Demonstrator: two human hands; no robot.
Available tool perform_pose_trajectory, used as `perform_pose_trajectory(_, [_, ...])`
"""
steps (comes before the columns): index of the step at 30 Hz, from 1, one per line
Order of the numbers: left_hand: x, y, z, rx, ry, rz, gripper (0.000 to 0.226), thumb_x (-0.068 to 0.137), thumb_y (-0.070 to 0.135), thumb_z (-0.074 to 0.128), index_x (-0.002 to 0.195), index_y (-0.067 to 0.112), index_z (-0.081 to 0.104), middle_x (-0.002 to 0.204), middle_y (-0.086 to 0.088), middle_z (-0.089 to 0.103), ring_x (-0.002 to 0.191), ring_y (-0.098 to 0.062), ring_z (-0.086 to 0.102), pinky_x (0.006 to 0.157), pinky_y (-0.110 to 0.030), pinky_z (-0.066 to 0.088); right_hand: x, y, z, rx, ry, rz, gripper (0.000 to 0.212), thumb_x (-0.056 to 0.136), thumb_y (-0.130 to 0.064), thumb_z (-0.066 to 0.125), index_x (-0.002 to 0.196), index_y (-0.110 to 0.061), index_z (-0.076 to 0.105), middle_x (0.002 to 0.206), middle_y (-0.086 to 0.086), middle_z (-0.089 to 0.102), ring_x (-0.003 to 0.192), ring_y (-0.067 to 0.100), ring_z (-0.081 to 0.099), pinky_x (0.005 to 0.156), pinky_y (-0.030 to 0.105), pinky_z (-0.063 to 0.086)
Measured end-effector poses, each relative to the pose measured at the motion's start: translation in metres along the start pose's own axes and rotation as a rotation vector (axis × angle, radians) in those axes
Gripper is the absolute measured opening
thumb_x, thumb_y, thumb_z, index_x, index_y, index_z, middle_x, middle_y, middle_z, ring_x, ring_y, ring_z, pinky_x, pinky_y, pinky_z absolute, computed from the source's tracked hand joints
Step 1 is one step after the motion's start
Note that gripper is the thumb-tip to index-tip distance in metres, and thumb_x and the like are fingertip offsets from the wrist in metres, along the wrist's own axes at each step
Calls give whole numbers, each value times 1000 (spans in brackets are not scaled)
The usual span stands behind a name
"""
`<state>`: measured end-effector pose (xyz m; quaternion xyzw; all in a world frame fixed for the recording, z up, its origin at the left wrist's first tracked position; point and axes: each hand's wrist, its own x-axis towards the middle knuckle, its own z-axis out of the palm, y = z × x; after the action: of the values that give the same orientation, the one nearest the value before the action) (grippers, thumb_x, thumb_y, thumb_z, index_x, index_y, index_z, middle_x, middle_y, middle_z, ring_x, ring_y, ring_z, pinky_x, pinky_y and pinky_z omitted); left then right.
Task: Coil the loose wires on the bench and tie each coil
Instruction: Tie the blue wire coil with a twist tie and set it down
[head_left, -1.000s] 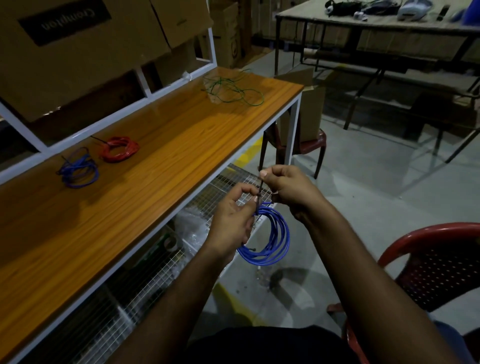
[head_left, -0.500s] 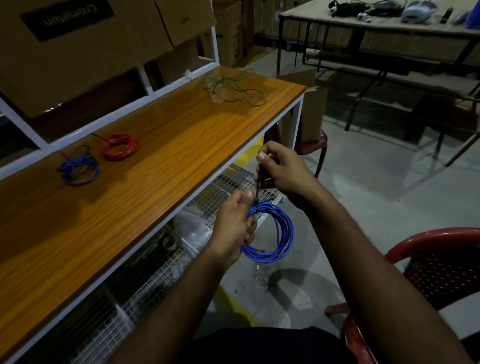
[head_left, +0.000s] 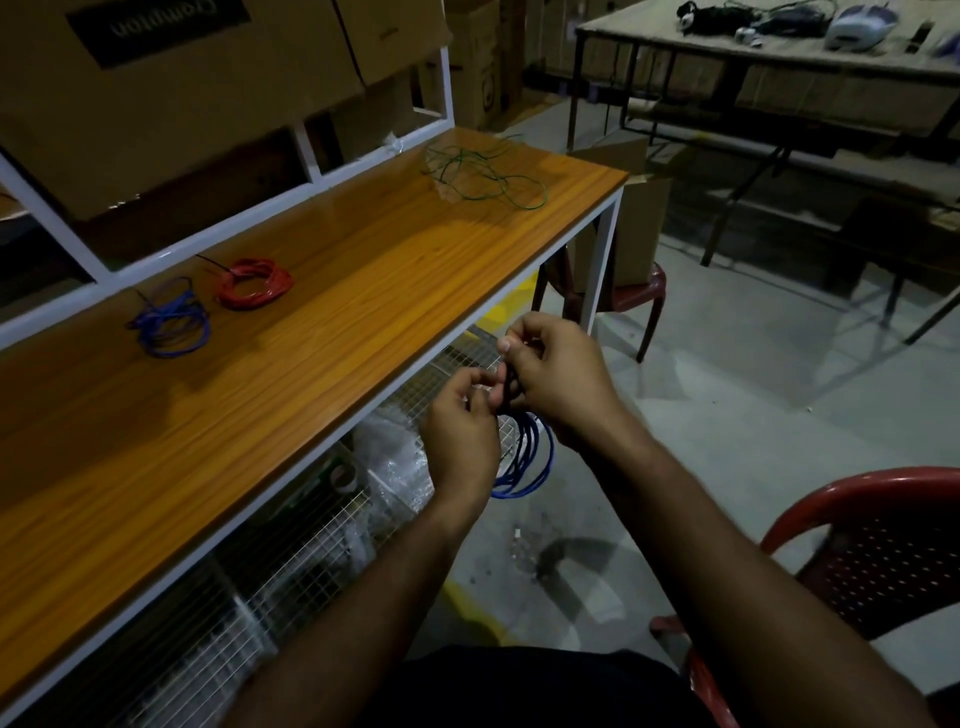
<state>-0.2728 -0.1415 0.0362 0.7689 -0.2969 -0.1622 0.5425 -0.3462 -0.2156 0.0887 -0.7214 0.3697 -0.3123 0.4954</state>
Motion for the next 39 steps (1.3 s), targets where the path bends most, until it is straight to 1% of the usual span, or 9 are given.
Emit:
perform_pose_trajectory(3, [8, -3, -2, -21, -41, -19, 30, 100, 16, 51, 81, 35, 64, 76, 11, 69, 71, -2, 63, 62, -28, 51, 4, 0, 1, 112, -47, 54, 19, 101, -16, 54, 84, -13, 60, 76, 14, 70, 69, 29, 74, 65, 44, 62])
perform_pose_trajectory(6, [22, -5, -6, -231, -138, -295, 25, 104, 17, 42, 99, 24, 66, 65, 3, 59, 47, -10, 43, 43, -23, 33, 17, 4, -2, 164, -98, 65, 25, 101, -29, 55, 89, -9, 61, 86, 20, 69, 80, 33, 73, 65, 38, 58])
perform_pose_trajectory(10, [36, -9, -19, -635, -328, -496, 30, 107, 25, 38, 128, 8, 52, 54, 3, 38, 40, -8, 30, 37, -21, 22, 25, 21, -14, -189, -321, 51, 44, 102, -54, 41, 88, -17, 61, 79, 5, 59, 71, 21, 57, 69, 37, 42])
perform_pose_trajectory(13, [44, -7, -28, -712, -392, -448, 41, 106, 39, 36, 129, 8, 51, 54, 3, 38, 41, -7, 32, 38, -20, 24, 15, 32, -14, -45, -461, 200, 43, 104, -49, 38, 109, -16, 65, 90, 4, 71, 79, 24, 69, 69, 36, 49])
perform_pose_trajectory(19, [49, -3, -38, -759, -410, -415, 51, 107, 43, 26, 133, 6, 48, 77, -13, 65, 67, -21, 62, 63, -31, 49, 23, 40, 1, 158, -309, 178, 37, 107, -35, 37, 101, -9, 63, 72, 4, 66, 62, 25, 67, 57, 36, 52])
perform_pose_trajectory(23, [55, -9, -53, -415, -399, -404, 43, 104, 45, 36, 124, 16, 60, 109, -18, 71, 100, -29, 69, 89, -48, 54, 42, 36, 15, 195, -246, 164, 31, 107, -33, 37, 104, -13, 61, 73, 3, 64, 62, 21, 66, 55, 34, 51])
perform_pose_trajectory(29, [81, -21, -87, -369, -270, -372, 17, 95, 8, 63, 112, 7, 64, 101, -17, 73, 90, -27, 73, 78, -37, 58, 83, 25, 56, 185, -326, 158, 31, 106, -35, 40, 104, -16, 64, 73, 4, 65, 65, 25, 71, 58, 36, 52])
perform_pose_trajectory(34, [124, -33, -122, -450, -127, -400, 15, 94, 10, 64, 109, 8, 68, 85, -5, 76, 65, -11, 69, 56, -21, 51, 118, 11, 107, 349, -449, 318, 32, 104, -37, 45, 121, -14, 59, 93, 7, 69, 79, 21, 73, 72, 43, 58])
perform_pose_trajectory(39, [178, -56, -153, -513, -49, -450, 17, 93, 11, 66, 109, 4, 67, 84, -8, 74, 63, -14, 66, 59, -24, 51, 155, 1, 157, 451, -522, 446, 17, 105, -14, 44, 112, -14, 59, 101, 10, 67, 89, 25, 69, 86, 49, 56])
